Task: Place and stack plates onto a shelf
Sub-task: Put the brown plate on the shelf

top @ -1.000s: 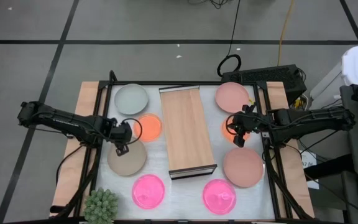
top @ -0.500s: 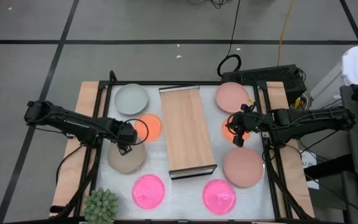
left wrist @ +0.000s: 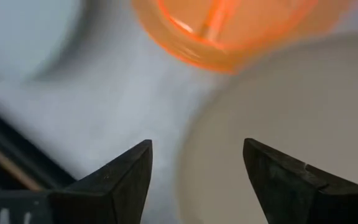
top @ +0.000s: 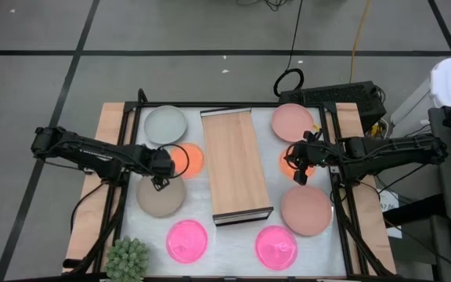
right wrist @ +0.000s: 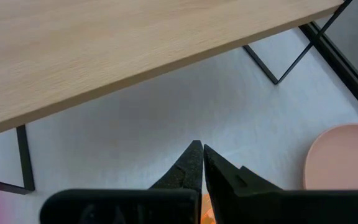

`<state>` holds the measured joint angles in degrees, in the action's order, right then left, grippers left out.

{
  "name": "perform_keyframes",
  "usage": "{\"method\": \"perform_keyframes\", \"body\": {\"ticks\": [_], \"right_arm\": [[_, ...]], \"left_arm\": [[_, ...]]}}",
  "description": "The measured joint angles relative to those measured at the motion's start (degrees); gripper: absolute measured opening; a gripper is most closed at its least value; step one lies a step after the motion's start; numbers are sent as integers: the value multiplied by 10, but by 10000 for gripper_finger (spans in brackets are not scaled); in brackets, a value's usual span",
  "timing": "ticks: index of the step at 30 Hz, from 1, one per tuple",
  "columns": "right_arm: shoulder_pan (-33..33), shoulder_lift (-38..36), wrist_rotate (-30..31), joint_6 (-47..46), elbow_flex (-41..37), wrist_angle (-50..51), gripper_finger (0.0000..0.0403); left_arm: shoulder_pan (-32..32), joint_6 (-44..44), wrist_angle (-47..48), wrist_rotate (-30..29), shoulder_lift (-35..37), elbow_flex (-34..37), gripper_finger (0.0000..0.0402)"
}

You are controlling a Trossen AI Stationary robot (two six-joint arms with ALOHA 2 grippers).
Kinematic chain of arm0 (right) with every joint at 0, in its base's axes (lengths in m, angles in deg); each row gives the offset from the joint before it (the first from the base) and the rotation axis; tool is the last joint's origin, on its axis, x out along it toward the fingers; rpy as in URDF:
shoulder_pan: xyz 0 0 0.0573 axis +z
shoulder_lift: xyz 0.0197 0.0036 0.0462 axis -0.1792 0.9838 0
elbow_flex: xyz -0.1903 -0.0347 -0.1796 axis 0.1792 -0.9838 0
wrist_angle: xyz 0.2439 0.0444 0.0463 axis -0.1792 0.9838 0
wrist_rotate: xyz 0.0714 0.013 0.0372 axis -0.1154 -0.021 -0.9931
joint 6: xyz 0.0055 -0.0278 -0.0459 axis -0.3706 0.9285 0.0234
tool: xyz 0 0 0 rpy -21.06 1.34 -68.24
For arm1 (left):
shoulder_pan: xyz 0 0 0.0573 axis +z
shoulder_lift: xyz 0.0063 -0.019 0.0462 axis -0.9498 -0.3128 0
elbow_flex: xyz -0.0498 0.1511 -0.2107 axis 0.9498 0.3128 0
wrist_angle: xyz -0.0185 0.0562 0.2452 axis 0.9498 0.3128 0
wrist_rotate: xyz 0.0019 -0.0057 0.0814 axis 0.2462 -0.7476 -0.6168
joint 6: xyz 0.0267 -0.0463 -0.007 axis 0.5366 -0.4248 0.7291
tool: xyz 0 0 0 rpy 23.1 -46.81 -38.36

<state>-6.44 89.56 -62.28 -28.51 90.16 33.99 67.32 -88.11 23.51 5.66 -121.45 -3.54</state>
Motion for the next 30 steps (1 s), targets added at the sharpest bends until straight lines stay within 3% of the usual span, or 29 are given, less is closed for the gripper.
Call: {"method": "perform_keyframes", "body": {"ticks": [3,9,13,22,30], "right_arm": [[0,0,0,-2,0,0,0],[0,0,0,-2,0,0,0],[0,0,0,-2,0,0,0],[0,0,0,-1,0,-9,0],[0,0,0,0,0,-9,0]], "left_arm": [[11,3,7,-21,-1,11,257],[38,17,-18,48,-6,49,257],[46,19,-18,55,-6,66,250],[64,48,-78,106,-5,99,153],[65,65,-84,109,-5,99,67]]}}
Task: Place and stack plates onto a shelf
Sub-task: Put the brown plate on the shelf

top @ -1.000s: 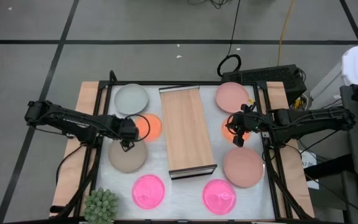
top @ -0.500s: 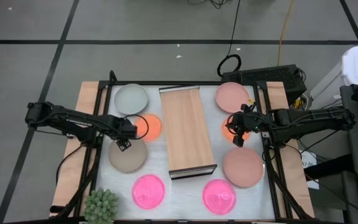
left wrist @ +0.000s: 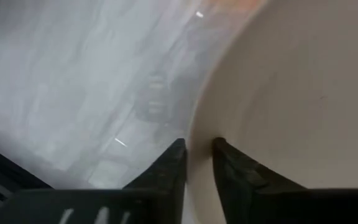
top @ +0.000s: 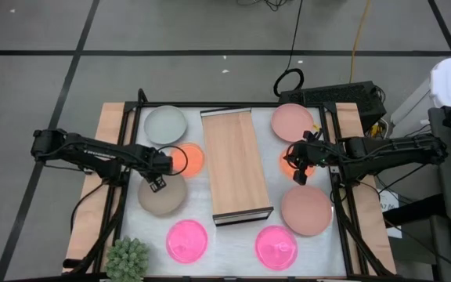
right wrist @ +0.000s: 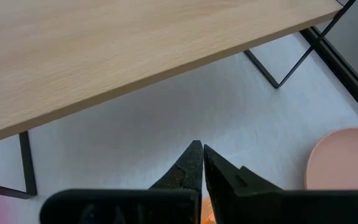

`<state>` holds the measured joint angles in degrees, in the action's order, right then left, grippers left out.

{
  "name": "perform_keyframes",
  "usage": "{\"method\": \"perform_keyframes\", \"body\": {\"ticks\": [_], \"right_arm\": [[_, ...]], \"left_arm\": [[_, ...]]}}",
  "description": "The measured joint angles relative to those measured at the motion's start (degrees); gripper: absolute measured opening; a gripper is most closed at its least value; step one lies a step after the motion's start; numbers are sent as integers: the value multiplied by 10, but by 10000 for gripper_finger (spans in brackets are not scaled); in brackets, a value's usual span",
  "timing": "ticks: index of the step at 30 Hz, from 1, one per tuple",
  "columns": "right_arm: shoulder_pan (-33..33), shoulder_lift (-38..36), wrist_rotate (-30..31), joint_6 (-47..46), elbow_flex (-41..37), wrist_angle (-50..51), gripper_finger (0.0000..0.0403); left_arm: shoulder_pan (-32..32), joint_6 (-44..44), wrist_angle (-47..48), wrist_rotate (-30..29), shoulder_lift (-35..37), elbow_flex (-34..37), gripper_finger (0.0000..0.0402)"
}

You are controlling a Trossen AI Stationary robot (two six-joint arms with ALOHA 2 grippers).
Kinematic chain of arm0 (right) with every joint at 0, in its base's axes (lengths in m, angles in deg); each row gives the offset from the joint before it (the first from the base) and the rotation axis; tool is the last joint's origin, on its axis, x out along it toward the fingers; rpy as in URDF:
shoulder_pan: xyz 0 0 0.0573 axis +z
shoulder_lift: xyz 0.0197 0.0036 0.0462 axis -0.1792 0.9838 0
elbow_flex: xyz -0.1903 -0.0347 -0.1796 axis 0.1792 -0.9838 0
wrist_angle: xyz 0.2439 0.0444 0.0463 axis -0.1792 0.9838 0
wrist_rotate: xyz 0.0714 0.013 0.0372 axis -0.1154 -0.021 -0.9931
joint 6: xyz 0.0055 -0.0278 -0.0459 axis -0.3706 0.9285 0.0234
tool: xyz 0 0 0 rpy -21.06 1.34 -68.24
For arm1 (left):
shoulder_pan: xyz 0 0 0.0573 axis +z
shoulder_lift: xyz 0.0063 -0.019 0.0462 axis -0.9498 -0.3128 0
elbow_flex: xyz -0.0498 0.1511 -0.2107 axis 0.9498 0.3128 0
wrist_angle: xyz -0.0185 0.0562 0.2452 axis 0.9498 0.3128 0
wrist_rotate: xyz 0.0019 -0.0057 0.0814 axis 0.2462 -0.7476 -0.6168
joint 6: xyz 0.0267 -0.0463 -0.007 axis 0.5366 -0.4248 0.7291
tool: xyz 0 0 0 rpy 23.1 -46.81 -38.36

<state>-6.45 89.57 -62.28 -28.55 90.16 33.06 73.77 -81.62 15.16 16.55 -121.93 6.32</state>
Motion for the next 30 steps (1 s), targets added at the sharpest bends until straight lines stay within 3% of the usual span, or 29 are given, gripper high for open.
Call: {"method": "perform_keyframes", "body": {"ticks": [10,17,30], "right_arm": [[0,0,0,2,0,0,0],[0,0,0,2,0,0,0],[0,0,0,2,0,1,0]], "left_arm": [[0,32,8,2,4,-25,13],[0,50,14,1,9,-51,10],[-2,90,137,-12,56,-178,9]]}}
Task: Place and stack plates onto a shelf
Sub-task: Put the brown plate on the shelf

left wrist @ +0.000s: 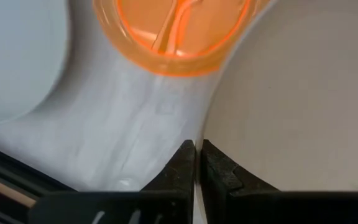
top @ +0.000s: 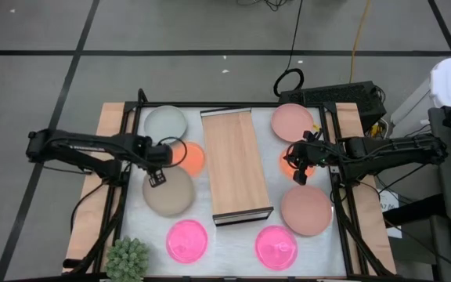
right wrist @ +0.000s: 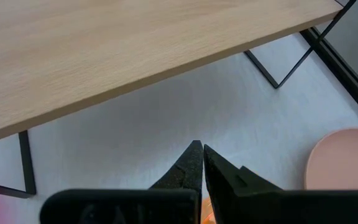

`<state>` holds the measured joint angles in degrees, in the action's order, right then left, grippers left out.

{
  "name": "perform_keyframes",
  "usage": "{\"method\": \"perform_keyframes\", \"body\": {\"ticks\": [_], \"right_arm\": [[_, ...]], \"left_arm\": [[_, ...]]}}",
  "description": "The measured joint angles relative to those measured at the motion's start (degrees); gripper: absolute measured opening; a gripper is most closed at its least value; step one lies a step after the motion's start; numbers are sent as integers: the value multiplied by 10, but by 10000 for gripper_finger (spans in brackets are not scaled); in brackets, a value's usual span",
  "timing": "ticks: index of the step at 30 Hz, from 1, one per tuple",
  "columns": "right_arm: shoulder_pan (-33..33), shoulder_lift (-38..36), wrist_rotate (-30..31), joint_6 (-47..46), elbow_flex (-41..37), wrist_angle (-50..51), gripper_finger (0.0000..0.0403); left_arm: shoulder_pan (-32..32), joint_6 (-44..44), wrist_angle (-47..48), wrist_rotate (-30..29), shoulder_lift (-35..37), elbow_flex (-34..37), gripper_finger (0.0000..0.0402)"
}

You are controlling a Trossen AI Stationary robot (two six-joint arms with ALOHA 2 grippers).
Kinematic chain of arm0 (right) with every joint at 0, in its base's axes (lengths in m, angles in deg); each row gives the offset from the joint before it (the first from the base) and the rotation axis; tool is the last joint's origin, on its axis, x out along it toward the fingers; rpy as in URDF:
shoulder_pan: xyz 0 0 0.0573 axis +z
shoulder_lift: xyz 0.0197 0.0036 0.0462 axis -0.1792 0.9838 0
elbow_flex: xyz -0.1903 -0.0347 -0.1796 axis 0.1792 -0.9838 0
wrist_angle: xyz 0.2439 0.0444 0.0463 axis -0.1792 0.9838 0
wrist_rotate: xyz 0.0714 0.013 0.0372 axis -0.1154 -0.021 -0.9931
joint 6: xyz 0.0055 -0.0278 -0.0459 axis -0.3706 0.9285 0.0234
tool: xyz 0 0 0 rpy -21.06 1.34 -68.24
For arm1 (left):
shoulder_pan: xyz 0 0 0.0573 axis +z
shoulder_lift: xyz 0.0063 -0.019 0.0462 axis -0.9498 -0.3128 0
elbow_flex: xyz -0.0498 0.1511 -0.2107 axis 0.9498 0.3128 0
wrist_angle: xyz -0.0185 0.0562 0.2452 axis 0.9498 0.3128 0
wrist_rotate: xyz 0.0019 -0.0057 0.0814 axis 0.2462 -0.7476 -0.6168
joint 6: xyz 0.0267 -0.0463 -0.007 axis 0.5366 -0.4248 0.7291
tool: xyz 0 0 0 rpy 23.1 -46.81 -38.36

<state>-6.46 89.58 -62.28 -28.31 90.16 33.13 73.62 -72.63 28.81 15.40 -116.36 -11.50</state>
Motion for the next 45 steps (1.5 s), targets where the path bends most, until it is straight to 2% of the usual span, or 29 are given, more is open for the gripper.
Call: {"method": "perform_keyframes", "body": {"ticks": [10,19,32,40,45], "right_arm": [[0,0,0,0,0,0,0],[0,0,0,-3,0,0,0],[0,0,0,-3,0,0,0],[0,0,0,0,0,-3,0],[0,0,0,0,0,-5,0]], "left_arm": [[0,7,9,-11,59,-32,9],[0,13,9,-10,77,-58,9],[0,75,7,-15,75,-175,9],[11,131,-7,-79,36,-274,9],[28,154,-14,-85,-18,-313,8]]}}
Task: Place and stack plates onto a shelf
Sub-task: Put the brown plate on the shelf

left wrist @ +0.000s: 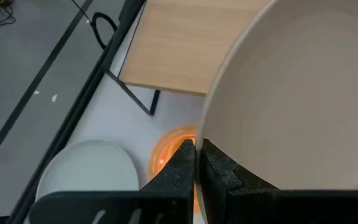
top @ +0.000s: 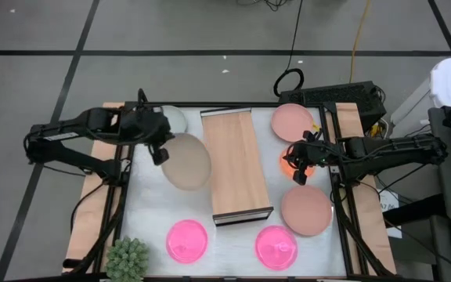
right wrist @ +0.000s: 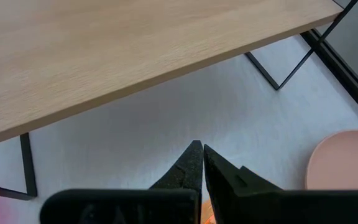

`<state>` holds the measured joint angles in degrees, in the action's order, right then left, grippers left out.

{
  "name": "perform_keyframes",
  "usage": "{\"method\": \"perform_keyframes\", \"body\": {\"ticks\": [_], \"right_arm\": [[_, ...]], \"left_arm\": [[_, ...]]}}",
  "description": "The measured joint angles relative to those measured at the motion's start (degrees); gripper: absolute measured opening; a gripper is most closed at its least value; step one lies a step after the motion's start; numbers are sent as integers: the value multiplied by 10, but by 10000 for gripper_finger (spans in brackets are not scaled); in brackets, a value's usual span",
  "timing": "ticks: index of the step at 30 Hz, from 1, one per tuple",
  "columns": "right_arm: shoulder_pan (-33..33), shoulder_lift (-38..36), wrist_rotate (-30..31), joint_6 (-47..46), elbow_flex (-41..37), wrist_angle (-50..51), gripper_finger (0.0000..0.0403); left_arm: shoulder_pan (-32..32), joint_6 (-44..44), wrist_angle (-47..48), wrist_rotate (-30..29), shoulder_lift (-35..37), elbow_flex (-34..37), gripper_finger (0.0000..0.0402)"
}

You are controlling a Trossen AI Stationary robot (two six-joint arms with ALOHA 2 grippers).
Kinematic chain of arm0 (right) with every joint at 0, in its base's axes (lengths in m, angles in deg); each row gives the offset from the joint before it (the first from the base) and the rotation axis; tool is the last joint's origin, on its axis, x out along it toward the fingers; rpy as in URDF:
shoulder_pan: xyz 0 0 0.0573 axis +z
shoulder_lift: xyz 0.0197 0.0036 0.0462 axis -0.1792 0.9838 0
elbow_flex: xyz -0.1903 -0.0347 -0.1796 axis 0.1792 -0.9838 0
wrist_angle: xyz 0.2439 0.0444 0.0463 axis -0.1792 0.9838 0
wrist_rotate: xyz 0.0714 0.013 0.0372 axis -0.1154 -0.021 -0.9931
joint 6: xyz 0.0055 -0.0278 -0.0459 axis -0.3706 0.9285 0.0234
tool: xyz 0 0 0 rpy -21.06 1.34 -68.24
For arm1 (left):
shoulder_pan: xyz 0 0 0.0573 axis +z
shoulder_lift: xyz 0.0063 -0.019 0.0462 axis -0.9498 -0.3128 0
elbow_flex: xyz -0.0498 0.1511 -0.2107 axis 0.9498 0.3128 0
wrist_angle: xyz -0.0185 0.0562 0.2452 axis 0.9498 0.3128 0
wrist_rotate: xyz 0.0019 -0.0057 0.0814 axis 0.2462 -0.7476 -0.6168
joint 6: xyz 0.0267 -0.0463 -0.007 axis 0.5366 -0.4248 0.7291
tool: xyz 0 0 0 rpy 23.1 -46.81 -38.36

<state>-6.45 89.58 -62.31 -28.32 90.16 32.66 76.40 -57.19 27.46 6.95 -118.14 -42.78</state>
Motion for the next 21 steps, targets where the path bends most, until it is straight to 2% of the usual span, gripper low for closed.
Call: {"method": "perform_keyframes", "body": {"ticks": [7,10,17,21], "right_arm": [[0,0,0,2,0,0,0],[0,0,0,2,0,0,0],[0,0,0,2,0,0,0],[0,0,1,14,0,0,0]], "left_arm": [[22,9,-29,3,-61,-56,8],[36,8,-61,-30,-69,-80,8],[92,28,-146,-37,-69,-86,8],[127,-20,-153,-42,-83,-86,8]]}}
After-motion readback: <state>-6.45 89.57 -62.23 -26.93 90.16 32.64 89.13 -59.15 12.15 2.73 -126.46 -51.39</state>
